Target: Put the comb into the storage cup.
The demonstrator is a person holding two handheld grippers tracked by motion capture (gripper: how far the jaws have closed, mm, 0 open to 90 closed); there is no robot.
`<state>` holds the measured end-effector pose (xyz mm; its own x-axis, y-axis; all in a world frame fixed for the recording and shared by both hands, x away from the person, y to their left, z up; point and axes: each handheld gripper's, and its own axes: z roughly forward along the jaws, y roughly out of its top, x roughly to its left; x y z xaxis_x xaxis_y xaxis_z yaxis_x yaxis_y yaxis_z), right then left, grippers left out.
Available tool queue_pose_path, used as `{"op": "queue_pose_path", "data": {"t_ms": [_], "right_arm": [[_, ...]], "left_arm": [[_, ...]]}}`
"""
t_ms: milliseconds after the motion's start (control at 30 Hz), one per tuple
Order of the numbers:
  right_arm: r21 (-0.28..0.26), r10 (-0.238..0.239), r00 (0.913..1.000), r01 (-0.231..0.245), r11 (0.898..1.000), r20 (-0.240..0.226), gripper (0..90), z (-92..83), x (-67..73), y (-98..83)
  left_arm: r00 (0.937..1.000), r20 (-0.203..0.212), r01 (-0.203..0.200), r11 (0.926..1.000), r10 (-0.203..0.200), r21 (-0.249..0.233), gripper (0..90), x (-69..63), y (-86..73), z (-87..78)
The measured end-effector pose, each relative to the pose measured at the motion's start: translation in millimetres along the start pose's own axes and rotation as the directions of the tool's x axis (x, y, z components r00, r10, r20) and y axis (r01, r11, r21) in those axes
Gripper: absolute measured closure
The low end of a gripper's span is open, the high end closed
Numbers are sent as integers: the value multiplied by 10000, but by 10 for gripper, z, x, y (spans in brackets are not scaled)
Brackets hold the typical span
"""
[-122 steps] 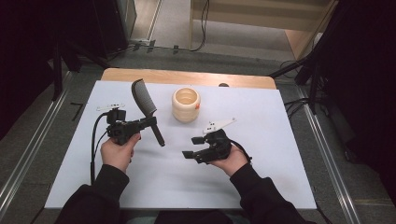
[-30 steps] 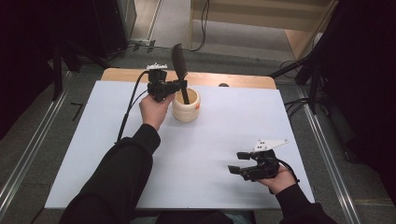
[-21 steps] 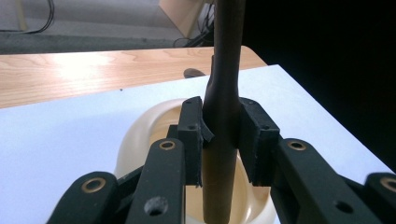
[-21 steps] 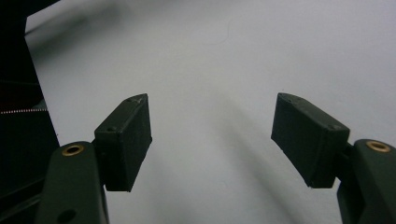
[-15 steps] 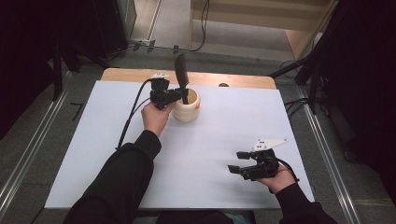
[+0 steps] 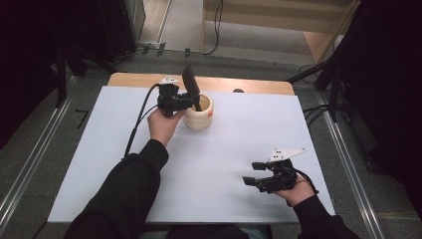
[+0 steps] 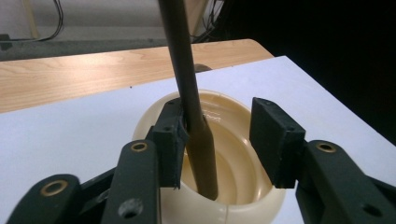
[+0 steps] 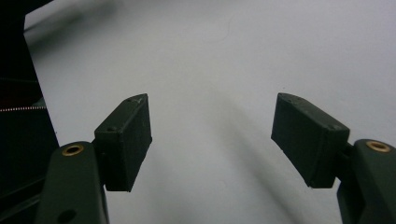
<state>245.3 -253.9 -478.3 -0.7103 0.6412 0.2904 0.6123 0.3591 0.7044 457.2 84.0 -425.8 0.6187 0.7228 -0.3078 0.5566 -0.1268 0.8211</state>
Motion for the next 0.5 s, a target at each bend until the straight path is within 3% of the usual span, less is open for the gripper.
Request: {"op": "queue_pose_path", "data": {"t_ms": [200,300,400,500], "right_arm": [[57,3,10000,-3,10000,-16,264,2,15,1],[57,65,10000,-65,10000,-41,262,2,12,0],[48,141,9999,-140,9999,-51,262,-3,8,2],[59,115,9999,-115,9999,-34,262,5,3,4]], "left_arm": [[9981,234,566,9975,-577,422,469,61,-1,-120],[9943,305,1001,9925,-1024,701,442,110,-23,-177],[9901,498,1285,9905,-1309,486,443,143,-62,-259],[9880,659,1352,9886,-1396,666,433,150,-96,-318]]}}
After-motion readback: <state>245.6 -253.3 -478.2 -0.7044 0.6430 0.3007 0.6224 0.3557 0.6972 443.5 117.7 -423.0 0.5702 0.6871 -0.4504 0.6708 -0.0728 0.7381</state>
